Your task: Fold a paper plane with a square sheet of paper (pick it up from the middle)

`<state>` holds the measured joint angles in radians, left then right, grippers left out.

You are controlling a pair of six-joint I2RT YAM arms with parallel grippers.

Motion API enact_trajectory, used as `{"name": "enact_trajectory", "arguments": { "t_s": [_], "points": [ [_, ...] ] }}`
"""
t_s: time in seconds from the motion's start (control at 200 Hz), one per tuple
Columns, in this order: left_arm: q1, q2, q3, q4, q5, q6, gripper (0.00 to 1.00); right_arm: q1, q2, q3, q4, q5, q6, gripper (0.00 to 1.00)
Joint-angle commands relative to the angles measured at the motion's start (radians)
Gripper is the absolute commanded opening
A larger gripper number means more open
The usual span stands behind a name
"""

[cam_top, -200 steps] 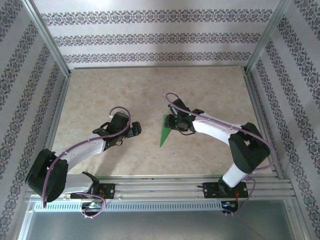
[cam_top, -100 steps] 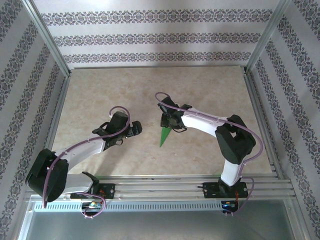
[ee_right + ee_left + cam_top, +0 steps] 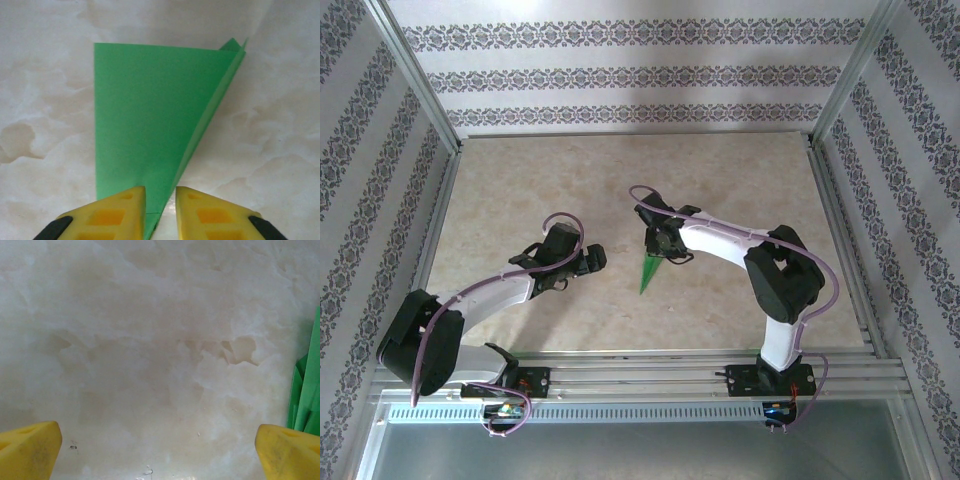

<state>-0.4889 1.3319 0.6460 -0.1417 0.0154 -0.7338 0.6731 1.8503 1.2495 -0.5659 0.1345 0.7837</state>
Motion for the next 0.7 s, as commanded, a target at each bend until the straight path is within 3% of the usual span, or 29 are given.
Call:
{"name": "enact_trajectory", "arguments": {
  "t_s": [0.0, 0.185, 0.395, 0.575, 0.695],
  "points": [
    [0.011, 0.013, 0.03, 0.012, 0.012, 0.019, 1.0, -0.018, -0.027, -0.027, -0.026, 0.014, 0.015, 0.21],
    [0.011, 0.018, 0.047, -0.005, 0.028, 0.018, 0.99, -0.031, -0.024, -0.045, -0.007, -0.014, 0.039, 0.19],
    [0.012, -0.007, 0.047, -0.013, 0.022, -0.016, 0.99, -0.051, -0.095, -0.094, 0.071, -0.045, 0.046, 0.0],
    [0.02, -0.093, 0.034, -0.014, 0.024, -0.048, 1.0, -0.068, -0.186, -0.135, 0.223, -0.18, -0.023, 0.0],
    [0.024, -0.188, 0.014, 0.002, 0.023, -0.065, 0.99, -0.068, -0.217, -0.157, 0.375, -0.368, -0.039, 0.0]
  ]
}}
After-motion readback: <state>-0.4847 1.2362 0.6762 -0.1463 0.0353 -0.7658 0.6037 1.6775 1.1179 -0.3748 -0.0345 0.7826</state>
